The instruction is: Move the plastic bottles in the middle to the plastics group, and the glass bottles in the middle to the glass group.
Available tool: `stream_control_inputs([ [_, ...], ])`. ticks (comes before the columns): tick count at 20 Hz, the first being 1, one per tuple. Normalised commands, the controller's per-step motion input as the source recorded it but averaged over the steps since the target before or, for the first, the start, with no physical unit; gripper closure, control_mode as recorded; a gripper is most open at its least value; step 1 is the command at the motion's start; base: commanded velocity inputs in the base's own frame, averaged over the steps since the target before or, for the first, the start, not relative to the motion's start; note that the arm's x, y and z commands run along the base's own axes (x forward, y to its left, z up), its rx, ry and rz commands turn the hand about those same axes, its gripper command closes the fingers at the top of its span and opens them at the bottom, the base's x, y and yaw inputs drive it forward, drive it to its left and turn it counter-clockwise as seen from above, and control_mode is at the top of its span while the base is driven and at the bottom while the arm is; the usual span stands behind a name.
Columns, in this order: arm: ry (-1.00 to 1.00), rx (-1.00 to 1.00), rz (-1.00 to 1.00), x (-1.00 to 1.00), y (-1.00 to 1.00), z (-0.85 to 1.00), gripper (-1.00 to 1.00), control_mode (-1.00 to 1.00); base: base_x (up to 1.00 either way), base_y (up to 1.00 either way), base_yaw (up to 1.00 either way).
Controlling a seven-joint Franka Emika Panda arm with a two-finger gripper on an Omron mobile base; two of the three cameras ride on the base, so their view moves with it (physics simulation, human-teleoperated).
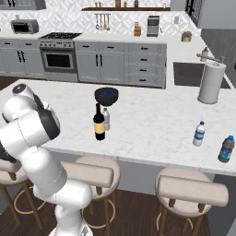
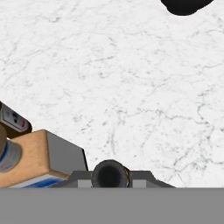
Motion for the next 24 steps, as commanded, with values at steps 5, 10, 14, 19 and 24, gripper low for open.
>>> stream_control_inputs([
  [5, 0.0, -0.04, 0.0, 0.03, 0.04, -0.2, 1.0, -1.0, 0.0, 0.0, 0.0],
  [10, 0.0, 0.0, 0.0, 0.03, 0.07, -0.22, 1.0, -1.0, 0.0, 0.0, 0.0],
  [14, 0.0, 0.0, 0.0, 0.02, 0.06, -0.21, 1.0, -1.0, 0.0, 0.0, 0.0],
  [19, -0.02, 0.0, 0.0, 0.04, 0.02, -0.15, 1.0, -1.0, 0.0, 0.0, 0.0],
  [24, 0.0, 0.0, 0.0, -0.12, -0.04, -0.21, -1.0, -1.0, 0.0, 0.0, 0.0],
])
